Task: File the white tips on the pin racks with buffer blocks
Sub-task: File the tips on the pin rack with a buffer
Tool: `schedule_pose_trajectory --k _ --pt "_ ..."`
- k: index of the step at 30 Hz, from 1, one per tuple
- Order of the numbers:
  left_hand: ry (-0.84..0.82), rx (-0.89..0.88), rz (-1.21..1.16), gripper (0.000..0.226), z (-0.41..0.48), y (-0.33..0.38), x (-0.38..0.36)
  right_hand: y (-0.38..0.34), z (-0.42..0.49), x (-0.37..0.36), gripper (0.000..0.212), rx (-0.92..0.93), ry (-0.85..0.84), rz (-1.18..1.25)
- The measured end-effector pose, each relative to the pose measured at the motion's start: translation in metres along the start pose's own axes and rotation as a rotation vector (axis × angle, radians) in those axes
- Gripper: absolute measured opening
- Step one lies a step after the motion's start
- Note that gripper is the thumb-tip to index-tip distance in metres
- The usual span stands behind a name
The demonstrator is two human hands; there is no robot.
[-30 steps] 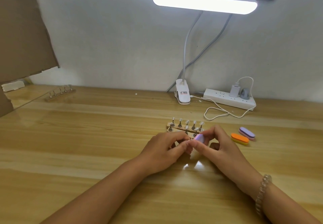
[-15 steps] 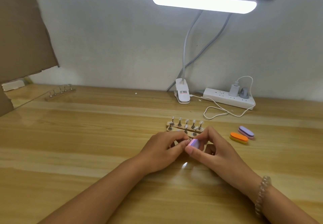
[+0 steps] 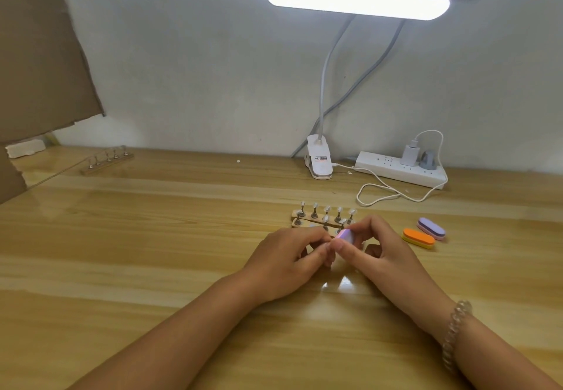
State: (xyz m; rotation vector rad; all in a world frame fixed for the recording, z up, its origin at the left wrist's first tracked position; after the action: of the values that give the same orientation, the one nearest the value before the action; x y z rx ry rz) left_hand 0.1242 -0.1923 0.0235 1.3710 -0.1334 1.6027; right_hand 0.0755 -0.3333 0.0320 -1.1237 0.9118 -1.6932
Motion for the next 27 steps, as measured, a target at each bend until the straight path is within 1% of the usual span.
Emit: schedule_pose_trajectory --k 1,3,5,7,9,10,11,14,15,16,19,20,21,25,27 --pt "0.0 0.003 -0.002 0.019 0.0 -0.001 0.0 -0.001 -0.001 -0.001 0.041 0.012 -0.006 -0.027" --pt "0.007 0.017 -0.027 0.016 0.0 -0.003 0.0 -0.004 -0.006 -0.006 0.045 0.042 -0.074 -0.089" --pt "0.015 0.033 -0.06 0.016 0.0 -0.004 0.001 -0.005 -0.008 -0.01 0.047 0.039 -0.121 -0.101" --pt "0.017 0.034 -0.074 0.018 0.001 -0.003 0.003 -0.002 -0.005 -0.006 0.047 0.006 -0.073 -0.052" --pt "0.003 0.02 -0.044 0.019 0.001 -0.001 0.002 0.003 0.0 0.002 0.048 -0.028 0.013 -0.004" --pt "-0.004 0.016 -0.029 0.018 0.001 -0.001 0.001 0.004 0.0 0.003 0.046 -0.027 0.029 -0.005" --pt "-0.007 0.016 -0.023 0.017 0.0 -0.001 0.001 0.004 0.0 0.001 0.044 -0.014 0.018 -0.02" --pt "-0.002 0.02 -0.032 0.015 -0.001 -0.003 0.0 0.002 -0.006 -0.008 0.04 0.028 -0.098 -0.05" --pt "0.0 0.022 -0.032 0.015 -0.001 -0.003 0.0 0.003 -0.006 -0.009 0.04 0.025 -0.113 -0.039" --pt "0.0 0.024 -0.029 0.015 -0.001 -0.003 0.0 0.003 -0.005 -0.008 0.04 0.016 -0.102 -0.022" --pt "-0.003 0.008 -0.014 0.018 0.0 -0.001 0.0 0.007 0.001 0.002 0.043 -0.027 0.022 0.015" --pt "-0.003 0.002 -0.014 0.018 0.0 -0.001 0.0 0.007 0.001 0.003 0.044 -0.027 0.039 0.007" --pt "-0.003 0.0 -0.017 0.017 0.0 -0.001 0.0 0.007 0.001 0.002 0.045 -0.019 0.03 -0.007" --pt "0.014 0.032 -0.055 0.016 0.0 -0.005 0.0 0.005 -0.005 -0.007 0.043 -0.003 -0.098 -0.042" --pt "0.021 0.039 -0.075 0.017 0.001 -0.006 0.001 0.005 -0.003 -0.006 0.043 -0.016 -0.079 -0.033"
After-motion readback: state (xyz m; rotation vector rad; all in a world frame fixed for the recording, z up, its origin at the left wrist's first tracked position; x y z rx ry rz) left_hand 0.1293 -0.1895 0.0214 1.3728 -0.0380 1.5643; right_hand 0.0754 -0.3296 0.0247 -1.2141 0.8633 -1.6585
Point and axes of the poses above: each hand's wrist, its own z-axis towards the middle knuckle, its own x-axis out of the back of the hand, y = z × x, the point moved 7 cm from there along z, towards the middle knuckle, and after that the axes turned 8 degrees about z, right-handed, at the moved point
